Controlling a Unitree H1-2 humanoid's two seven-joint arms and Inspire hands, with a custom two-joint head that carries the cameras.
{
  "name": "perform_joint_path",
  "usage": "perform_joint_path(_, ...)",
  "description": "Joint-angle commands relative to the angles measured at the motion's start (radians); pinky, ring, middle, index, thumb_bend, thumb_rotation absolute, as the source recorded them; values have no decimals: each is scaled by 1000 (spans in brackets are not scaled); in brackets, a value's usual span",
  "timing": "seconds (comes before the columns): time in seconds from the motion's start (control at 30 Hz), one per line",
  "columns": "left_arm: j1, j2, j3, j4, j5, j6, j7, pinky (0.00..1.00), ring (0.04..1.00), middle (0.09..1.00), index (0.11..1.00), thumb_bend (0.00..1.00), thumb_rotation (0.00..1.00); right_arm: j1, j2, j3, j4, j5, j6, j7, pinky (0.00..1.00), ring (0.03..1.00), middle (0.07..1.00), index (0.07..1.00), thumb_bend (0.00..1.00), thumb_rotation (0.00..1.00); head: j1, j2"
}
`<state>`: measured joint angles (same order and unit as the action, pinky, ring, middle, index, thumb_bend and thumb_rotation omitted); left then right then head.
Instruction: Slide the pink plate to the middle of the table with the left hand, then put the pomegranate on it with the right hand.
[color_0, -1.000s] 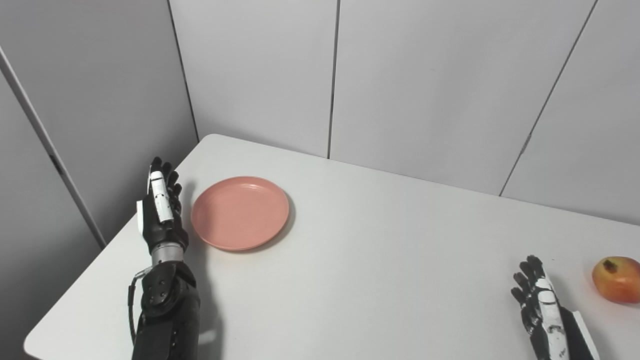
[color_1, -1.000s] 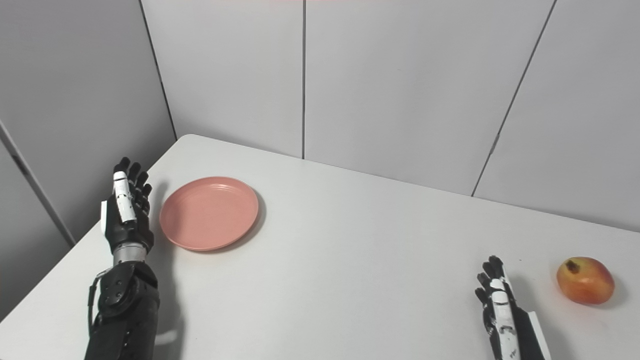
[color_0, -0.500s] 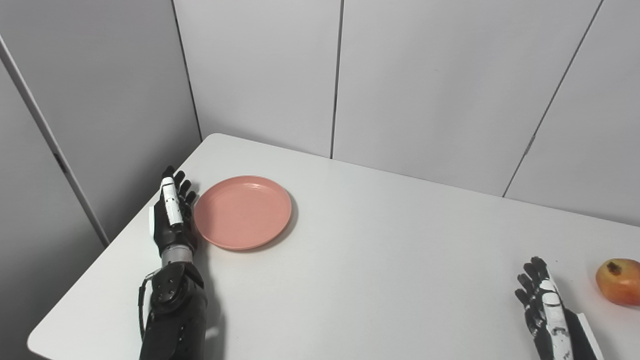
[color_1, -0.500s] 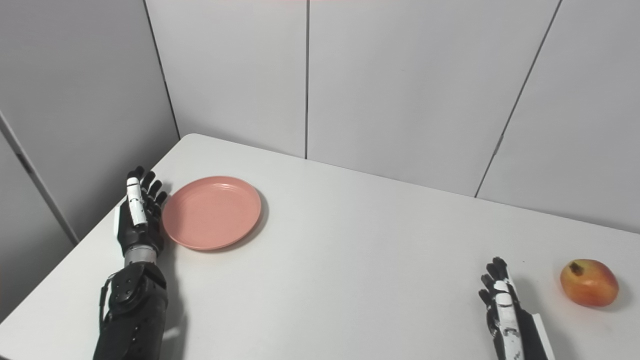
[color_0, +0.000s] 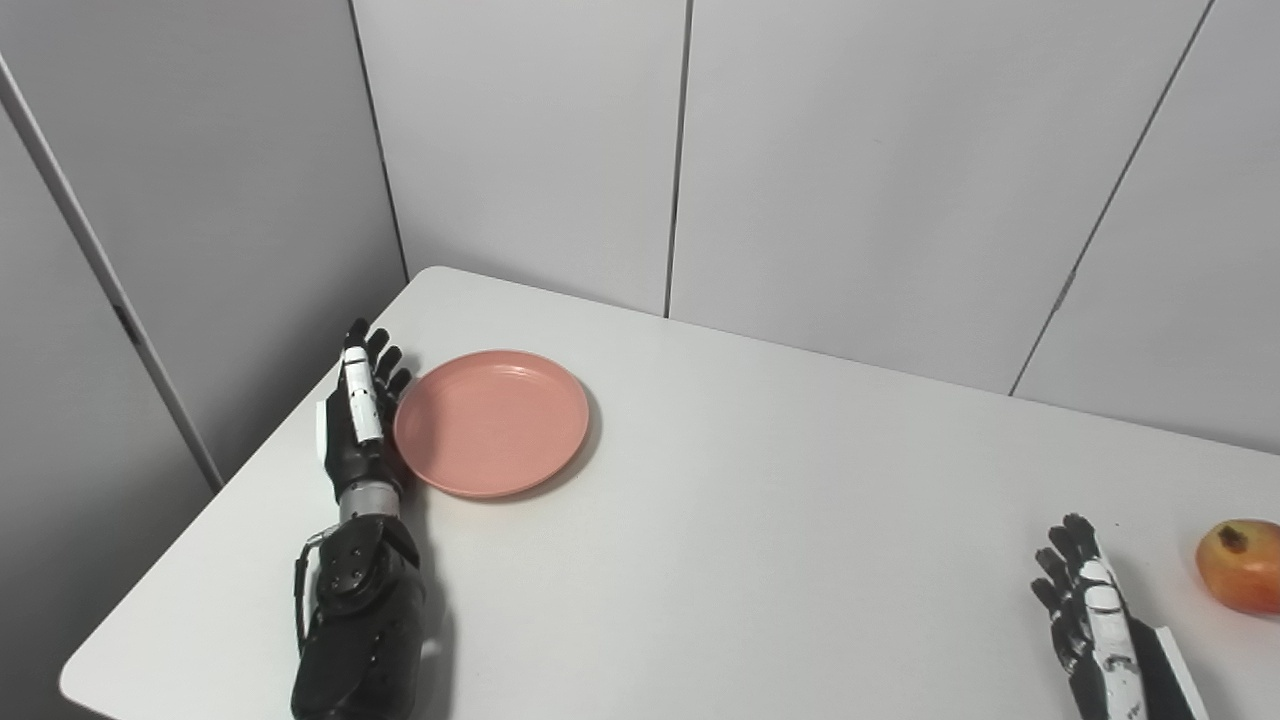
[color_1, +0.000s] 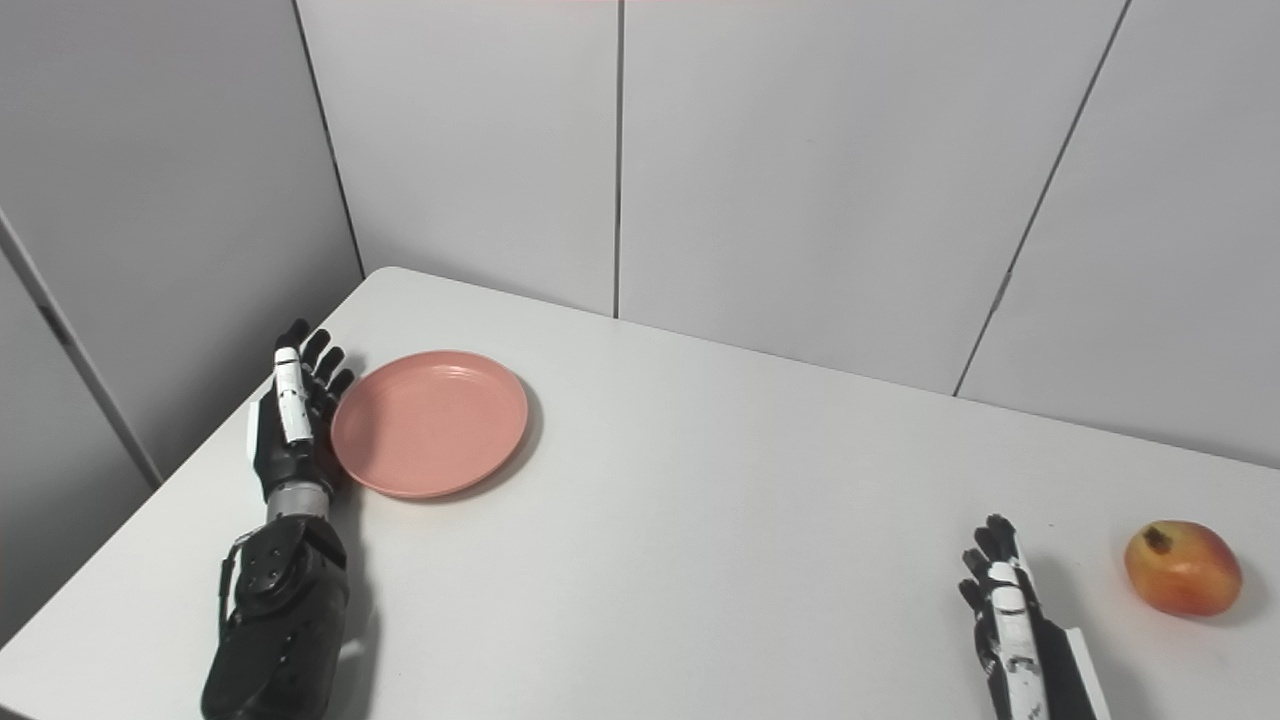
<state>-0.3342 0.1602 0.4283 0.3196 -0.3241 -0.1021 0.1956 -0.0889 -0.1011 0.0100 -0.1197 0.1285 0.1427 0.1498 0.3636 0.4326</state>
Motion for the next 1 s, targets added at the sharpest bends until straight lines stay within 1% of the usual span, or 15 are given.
perform_joint_path(0.0, -21, 11, -10, 17, 2, 5, -12, 929, 926, 937, 916, 362, 1000, -20, -8, -7, -30, 7, -12, 4, 1000, 995, 1000, 1000, 139, 1000, 0, 1)
perform_joint_path(0.13, -28, 8, -12, 32, -8, 6, -16, 928, 928, 939, 926, 350, 1000, -21, -7, -7, -27, 8, -15, 4, 1000, 996, 1000, 1000, 140, 1000, 0, 1)
perform_joint_path(0.17, -30, 6, -12, 36, -17, 15, -19, 926, 927, 938, 927, 351, 1000, -22, -7, -7, -25, 10, -18, 5, 1000, 997, 1000, 1000, 141, 1000, -4, 0)
perform_joint_path(0.2, -33, 3, -12, 42, -27, 21, -25, 926, 927, 934, 928, 370, 1000, -22, -6, -7, -25, 10, -17, 4, 1000, 994, 1000, 1000, 137, 1000, -4, 0)
perform_joint_path(0.3, -37, 3, -16, 64, -37, 19, -42, 936, 933, 937, 927, 353, 1000, -22, -3, -8, -28, 13, -9, 2, 1000, 994, 1000, 1000, 138, 1000, -4, -2)
perform_joint_path(0.37, -37, -3, -28, 67, -31, 21, -48, 956, 940, 943, 933, 348, 1000, -21, -4, -6, -28, 8, -10, 1, 1000, 994, 1000, 1000, 137, 1000, -2, -3)
perform_joint_path(0.53, -42, -14, -48, 76, -35, 30, -61, 964, 941, 948, 934, 394, 1000, -21, -5, -4, -26, 7, -14, 4, 1000, 996, 1000, 1000, 135, 1000, -5, -3)
perform_joint_path(0.63, -47, -23, -60, 83, -35, 31, -73, 952, 934, 943, 913, 375, 1000, -20, -3, -3, -32, 7, -6, 2, 1000, 995, 1000, 1000, 143, 1000, -8, -1)
perform_joint_path(0.83, -40, -29, -103, 74, -16, 34, -88, 965, 946, 952, 928, 383, 1000, -19, 0, -1, -34, 0, -4, -3, 1000, 992, 1000, 999, 147, 1000, -12, 1)
perform_joint_path(0.9, -35, -40, -115, 68, -10, 26, -89, 957, 944, 950, 921, 390, 1000, -19, -1, -1, -28, 8, -13, 4, 1000, 993, 1000, 1000, 143, 1000, -14, 1)
perform_joint_path(0.97, -30, -56, -127, 43, -5, 42, -83, 950, 942, 952, 929, 397, 1000, -19, -1, -2, -28, 13, -12, 7, 1000, 996, 1000, 1000, 140, 1000, -14, 1)
